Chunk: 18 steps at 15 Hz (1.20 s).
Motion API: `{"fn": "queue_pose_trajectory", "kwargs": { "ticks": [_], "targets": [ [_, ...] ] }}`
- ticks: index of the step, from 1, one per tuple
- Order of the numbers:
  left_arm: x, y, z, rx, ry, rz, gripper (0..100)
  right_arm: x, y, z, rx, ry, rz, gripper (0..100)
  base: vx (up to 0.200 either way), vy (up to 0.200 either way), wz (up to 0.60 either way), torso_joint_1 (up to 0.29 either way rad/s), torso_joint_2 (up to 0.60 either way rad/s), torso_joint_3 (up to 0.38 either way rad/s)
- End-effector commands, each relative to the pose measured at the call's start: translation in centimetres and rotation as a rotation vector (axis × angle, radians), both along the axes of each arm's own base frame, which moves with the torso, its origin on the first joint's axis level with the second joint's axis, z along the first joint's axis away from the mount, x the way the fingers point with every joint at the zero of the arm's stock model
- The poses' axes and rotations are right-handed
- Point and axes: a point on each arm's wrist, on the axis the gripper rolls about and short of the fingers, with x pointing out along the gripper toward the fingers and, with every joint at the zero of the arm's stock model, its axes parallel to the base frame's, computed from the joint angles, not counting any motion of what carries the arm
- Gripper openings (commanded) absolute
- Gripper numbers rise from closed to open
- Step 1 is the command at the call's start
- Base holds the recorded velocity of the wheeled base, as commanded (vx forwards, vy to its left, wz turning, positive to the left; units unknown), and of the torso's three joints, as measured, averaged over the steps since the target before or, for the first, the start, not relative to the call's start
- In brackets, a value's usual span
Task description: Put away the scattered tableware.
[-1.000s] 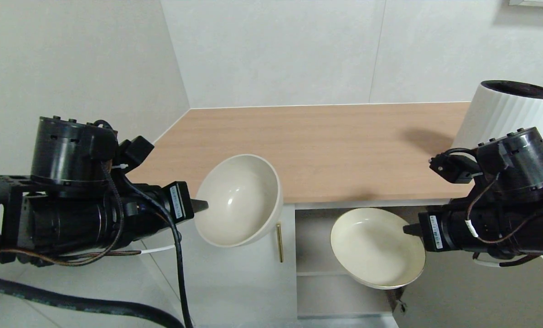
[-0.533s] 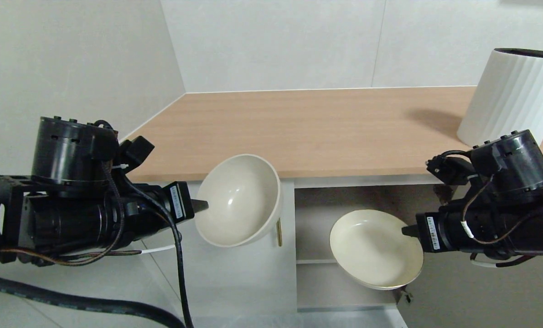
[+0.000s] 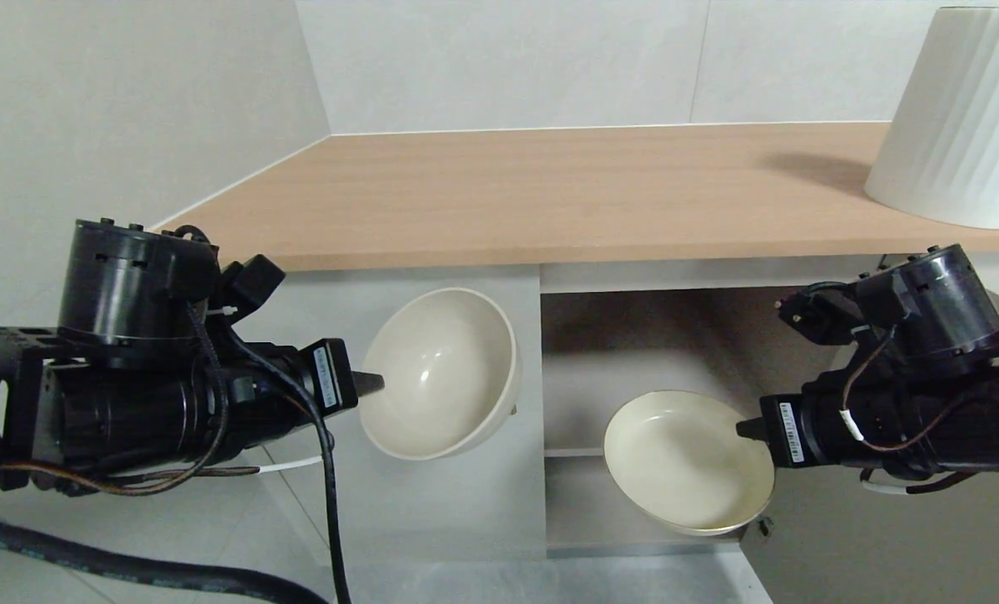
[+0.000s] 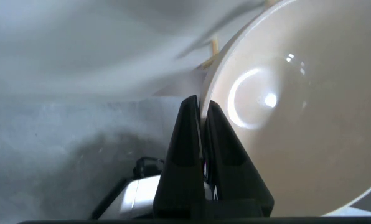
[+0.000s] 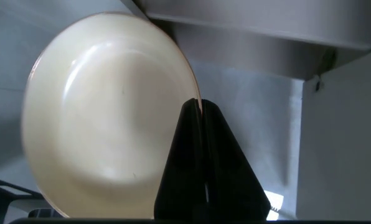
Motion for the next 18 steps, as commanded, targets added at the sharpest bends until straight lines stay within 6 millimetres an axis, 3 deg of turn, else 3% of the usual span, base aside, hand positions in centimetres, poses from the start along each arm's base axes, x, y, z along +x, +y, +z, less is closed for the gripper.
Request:
{"fn": "queue_pose_trajectory", "kwargs": {
  "ticks": [1,6,10,12,18],
  "targets": [
    [0.0,-0.1,0.0,0.000,0.001,-0.001,0,0.2,0.1,-0.2,-0.003,0.005,0.000,0,0.000,0.000,0.00,-0.066,0.25,0.183],
    [0.0,-0.1,0.0,0.000,0.001,-0.003,0,0.6,0.3,-0.4,0.002,-0.002,-0.001,0,0.000,0.000,0.00,-0.010,0.06,0.042],
    [0.0,-0.1,-0.1,0.002,0.005,-0.003,0,2.2,1.0,-2.2,-0.011,0.027,-0.012,0,0.000,0.000,0.00,0.000,0.00,0.000],
    [0.1,-0.1,-0.2,0.002,0.006,-0.004,0,3.4,1.6,-3.4,-0.009,0.026,-0.021,0,0.000,0.000,0.00,0.000,0.00,0.000],
    [0.1,-0.2,-0.3,0.003,0.013,-0.005,0,8.7,2.7,-10.1,0.033,0.070,-0.131,0,0.000,0.000,0.00,0.000,0.00,0.000]
  ]
}}
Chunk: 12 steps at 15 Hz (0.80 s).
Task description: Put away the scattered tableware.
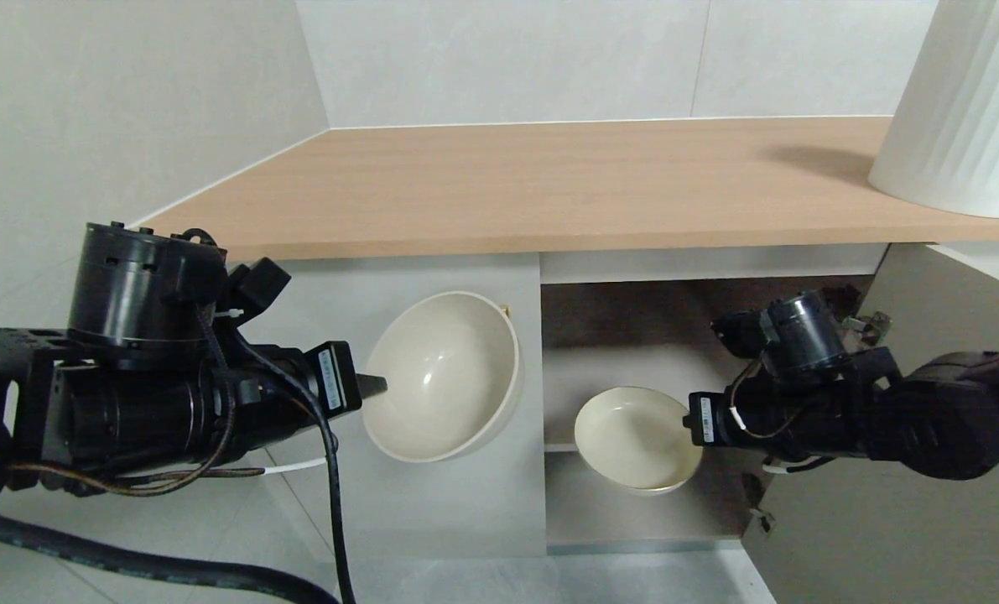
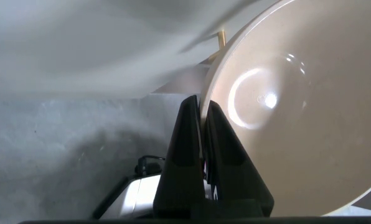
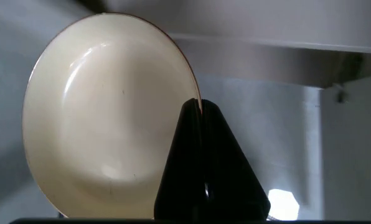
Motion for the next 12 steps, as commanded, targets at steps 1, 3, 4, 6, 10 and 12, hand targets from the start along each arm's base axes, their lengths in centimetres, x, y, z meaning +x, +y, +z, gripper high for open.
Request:
{"fn": "queue_pose_trajectory", "kwargs": {
  "ticks": [1,3,4,6,10,12],
  "targets": [
    [0.0,0.0,0.0,0.000,0.000,0.002,0,2.4,0.6,-5.0,-0.028,0.057,-0.057,0,0.000,0.000,0.00,0.000,0.00,0.000],
    [0.0,0.0,0.0,-0.001,0.000,-0.001,0,3.8,0.7,-6.5,-0.042,0.046,-0.132,0,0.000,0.000,0.00,0.000,0.00,0.000],
    [0.0,0.0,0.0,-0.001,0.000,-0.001,0,4.5,0.7,-7.3,-0.040,0.055,-0.159,0,0.000,0.000,0.00,0.000,0.00,0.000],
    [0.0,0.0,-0.1,0.001,0.005,-0.001,0,5.6,0.4,-8.2,-0.027,0.065,-0.209,0,0.000,0.000,0.00,0.000,0.00,0.000],
    [0.1,-0.2,-0.6,0.014,0.031,-0.004,0,7.6,0.2,-9.1,-0.042,0.036,-0.306,0,0.000,0.000,0.00,0.000,0.00,0.000],
    [0.1,-0.2,-0.6,0.013,0.031,-0.005,0,8.5,0.1,-9.6,-0.041,0.028,-0.333,0,0.000,0.000,0.00,0.000,0.00,0.000]
  ]
}}
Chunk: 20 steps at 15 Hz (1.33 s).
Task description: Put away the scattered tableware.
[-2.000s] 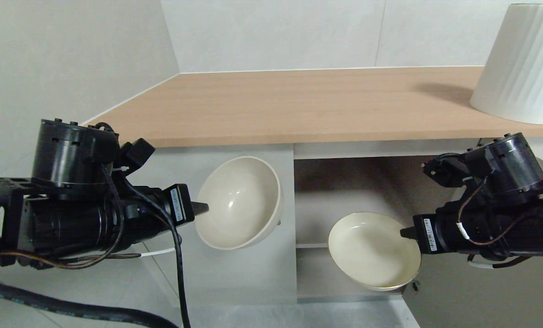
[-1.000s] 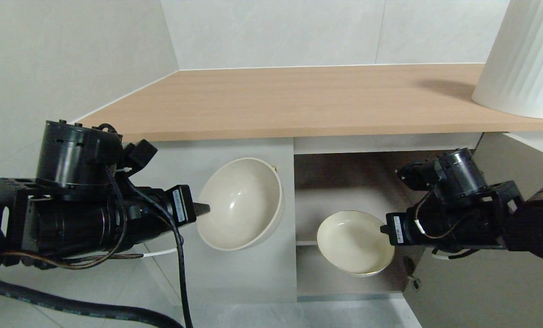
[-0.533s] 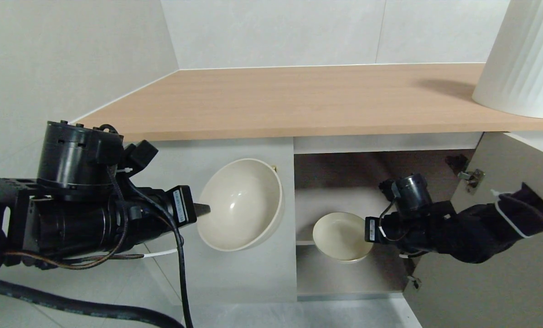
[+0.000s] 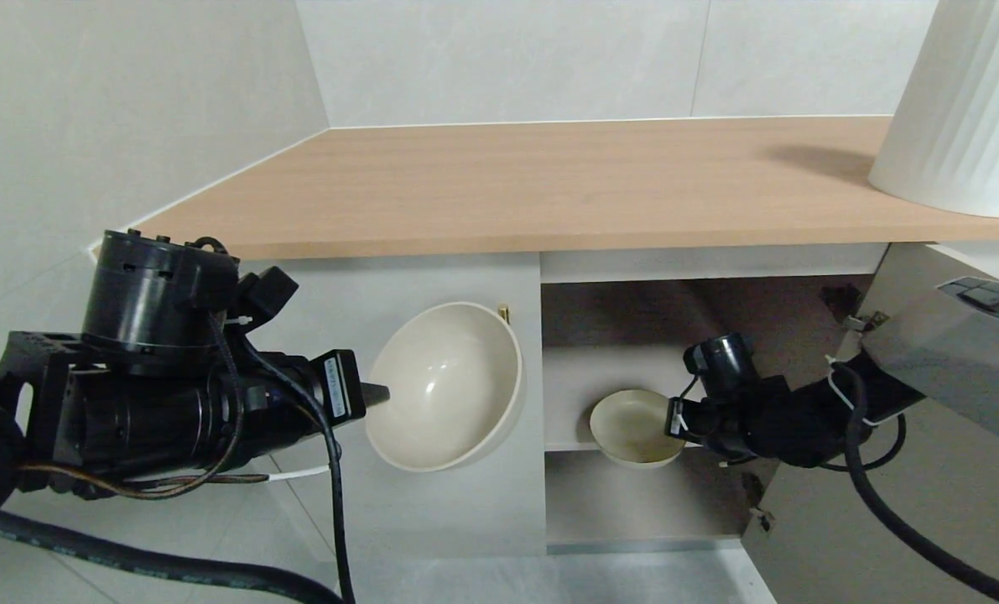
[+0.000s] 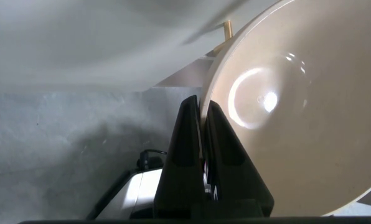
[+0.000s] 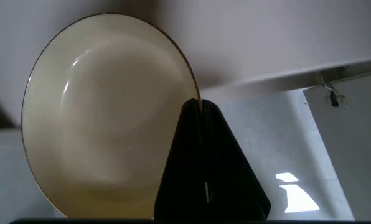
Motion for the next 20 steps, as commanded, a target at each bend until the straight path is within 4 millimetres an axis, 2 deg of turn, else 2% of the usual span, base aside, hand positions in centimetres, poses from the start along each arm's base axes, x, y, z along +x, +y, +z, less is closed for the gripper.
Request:
{"fn": "queue_pose_trajectory", "kwargs": {
  "ticks": [1,7,17,20],
  "targets": [
    [0.1,0.0,-0.1,0.002,0.002,0.001,0,1.0,0.0,-1.4,-0.022,0.006,-0.031,0,0.000,0.000,0.00,0.000,0.00,0.000],
    [0.4,-0.3,-0.7,0.011,0.023,-0.002,0,3.3,-0.5,-3.1,-0.019,-0.047,-0.095,0,0.000,0.000,0.00,0.000,0.00,0.000],
    [0.0,-1.3,-1.6,0.036,0.048,-0.054,0,4.9,-0.4,-2.4,0.006,-0.110,-0.141,0,0.000,0.000,0.00,0.000,0.00,0.000],
    [-0.1,-1.5,-1.8,0.053,0.048,-0.075,0,5.9,-0.7,-3.1,0.001,-0.118,-0.159,0,0.000,0.000,0.00,0.000,0.00,0.000]
  ]
}}
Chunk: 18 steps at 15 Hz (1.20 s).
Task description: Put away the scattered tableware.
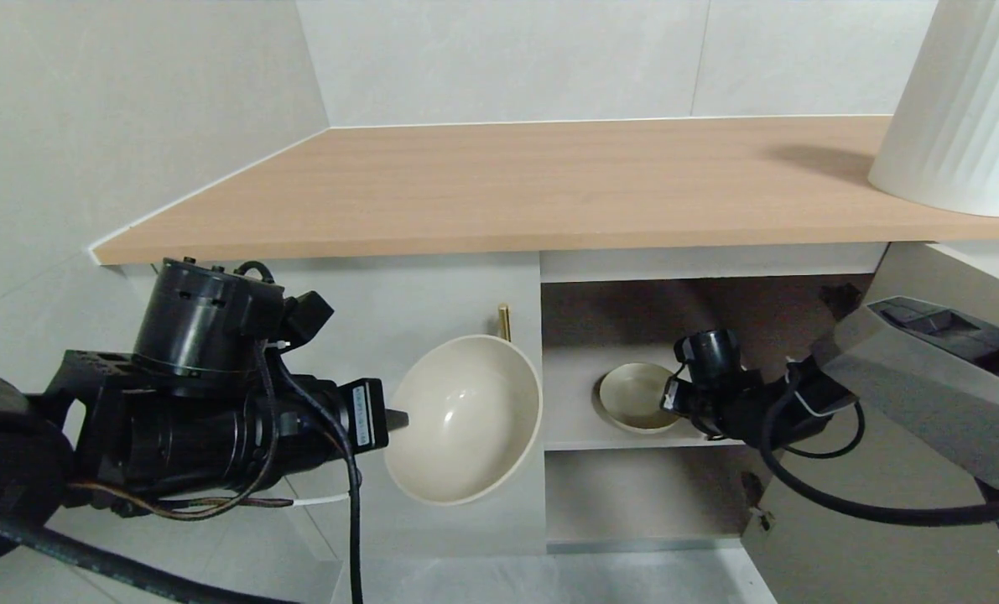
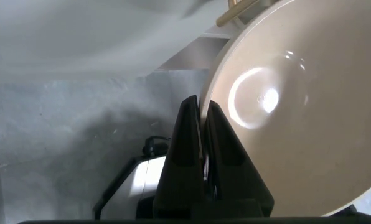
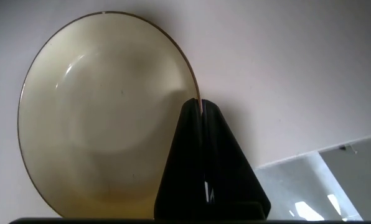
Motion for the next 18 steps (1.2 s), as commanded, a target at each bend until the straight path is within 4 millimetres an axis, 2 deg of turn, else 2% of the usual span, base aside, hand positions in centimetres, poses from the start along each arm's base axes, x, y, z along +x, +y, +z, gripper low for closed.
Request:
{"fn": "queue_pose_trajectory", "kwargs": {
  "ticks": [1,4,5,9,11,14,17,18],
  "targets": [
    [-0.1,-0.2,-0.1,0.002,0.002,-0.010,0,0.5,0.0,-0.8,-0.003,0.004,-0.005,0,0.000,0.000,0.00,0.000,0.00,0.000],
    [-0.1,-0.3,-0.1,0.003,0.005,-0.012,0,0.8,-0.5,-0.7,-0.002,-0.002,-0.018,0,0.000,0.000,0.00,0.000,0.00,0.000],
    [-0.1,-0.3,-0.1,0.003,0.005,-0.012,0,0.8,-0.5,-0.7,-0.002,-0.002,-0.018,100,0.000,0.000,0.00,0.000,0.00,0.000],
    [0.0,-0.5,-0.3,0.005,0.011,-0.021,0,0.8,-0.6,-0.2,0.003,-0.011,-0.021,100,0.000,0.000,0.00,0.000,0.00,0.000],
    [0.3,-1.2,-0.9,0.012,0.032,-0.036,0,-0.4,-0.5,1.7,0.015,-0.026,-0.013,100,0.000,0.000,0.00,0.000,0.00,0.000],
    [0.2,-2.5,-1.7,0.025,0.093,-0.059,0,-4.4,1.4,6.1,0.055,-0.048,0.111,100,0.000,0.000,0.00,0.000,0.00,0.000],
    [0.5,-4.0,-2.3,0.040,0.202,-0.055,0,-10.3,3.7,10.4,0.105,0.065,0.347,100,0.000,0.000,0.00,0.000,0.00,0.000],
    [0.5,-4.0,-2.3,0.040,0.202,-0.055,0,-10.3,3.7,10.4,0.105,0.065,0.347,100,0.000,0.000,0.00,0.000,0.00,0.000]
  ]
}}
